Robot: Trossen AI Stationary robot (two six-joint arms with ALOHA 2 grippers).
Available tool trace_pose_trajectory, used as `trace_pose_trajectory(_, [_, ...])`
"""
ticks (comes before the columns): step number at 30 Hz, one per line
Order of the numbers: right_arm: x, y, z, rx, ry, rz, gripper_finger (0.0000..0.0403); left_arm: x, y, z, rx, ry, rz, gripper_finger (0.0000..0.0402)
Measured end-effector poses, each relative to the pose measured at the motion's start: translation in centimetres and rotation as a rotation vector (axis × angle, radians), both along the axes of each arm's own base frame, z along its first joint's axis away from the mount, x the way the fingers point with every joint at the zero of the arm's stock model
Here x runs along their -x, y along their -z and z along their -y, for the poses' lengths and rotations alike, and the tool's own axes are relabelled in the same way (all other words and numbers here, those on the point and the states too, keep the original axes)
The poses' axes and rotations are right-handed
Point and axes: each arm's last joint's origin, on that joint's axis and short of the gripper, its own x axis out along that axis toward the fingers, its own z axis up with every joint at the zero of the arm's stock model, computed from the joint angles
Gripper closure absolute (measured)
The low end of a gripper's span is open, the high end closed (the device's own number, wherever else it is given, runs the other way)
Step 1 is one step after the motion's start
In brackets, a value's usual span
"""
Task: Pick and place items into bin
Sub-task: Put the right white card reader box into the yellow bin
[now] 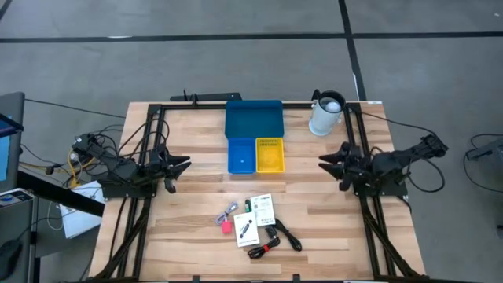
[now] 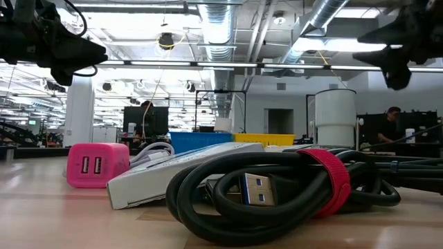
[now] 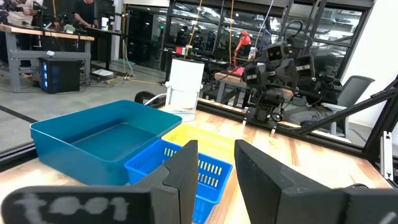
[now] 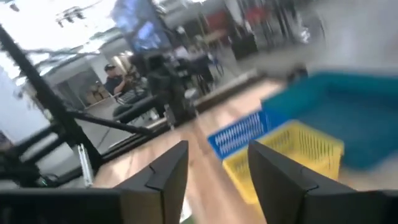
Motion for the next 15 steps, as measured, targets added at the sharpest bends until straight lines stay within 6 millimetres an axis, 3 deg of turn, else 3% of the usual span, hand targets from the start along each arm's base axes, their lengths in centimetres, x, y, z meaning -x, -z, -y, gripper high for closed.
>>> trace_pose_trajectory(8, [-1.4,1.3,-0.2,-0.480,-0.041,-0.102,0.0182,0.0,0.0,0.0,0.000,0.000,0.000,0.0307])
trace_pose_trajectory(15, [-3.0,2.8,-0.8,-0.717,-0.018,-0.243,0.0166,0.0,0.0,0.0,0.000,0.000,0.000,0.0307])
